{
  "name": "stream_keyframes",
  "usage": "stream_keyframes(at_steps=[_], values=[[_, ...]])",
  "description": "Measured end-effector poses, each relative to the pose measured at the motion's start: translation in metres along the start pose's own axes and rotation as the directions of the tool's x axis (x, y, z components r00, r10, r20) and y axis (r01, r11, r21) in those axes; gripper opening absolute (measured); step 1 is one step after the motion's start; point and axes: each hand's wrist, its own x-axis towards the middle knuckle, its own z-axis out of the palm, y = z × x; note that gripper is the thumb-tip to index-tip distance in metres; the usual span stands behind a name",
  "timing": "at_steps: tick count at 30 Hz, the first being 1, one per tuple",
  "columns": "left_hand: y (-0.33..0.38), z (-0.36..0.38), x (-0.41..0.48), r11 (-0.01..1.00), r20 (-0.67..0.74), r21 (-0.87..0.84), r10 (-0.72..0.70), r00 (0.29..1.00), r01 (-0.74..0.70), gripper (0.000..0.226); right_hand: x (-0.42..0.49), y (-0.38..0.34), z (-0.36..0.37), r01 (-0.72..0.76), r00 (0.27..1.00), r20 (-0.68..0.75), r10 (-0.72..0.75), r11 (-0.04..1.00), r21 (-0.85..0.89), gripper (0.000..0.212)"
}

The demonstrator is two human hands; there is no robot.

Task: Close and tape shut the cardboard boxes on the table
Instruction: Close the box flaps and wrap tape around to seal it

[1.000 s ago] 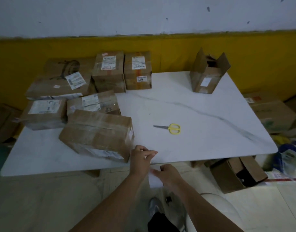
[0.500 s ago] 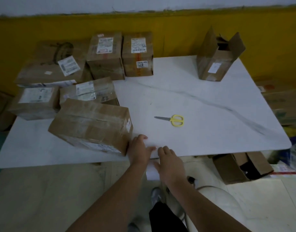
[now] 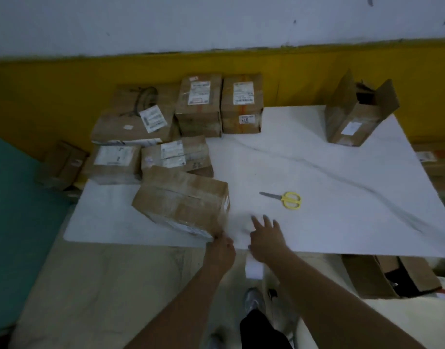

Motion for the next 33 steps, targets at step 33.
stream_keyframes(at_steps=[33], values=[[-0.037, -0.237, 0.024, 0.913, -0.098, -0.17, -0.39, 0.915, 0.371, 0.057, 0.024, -0.078, -0.164, -0.551, 0.797, 0.595, 0.098, 0.519, 0.653, 0.087]])
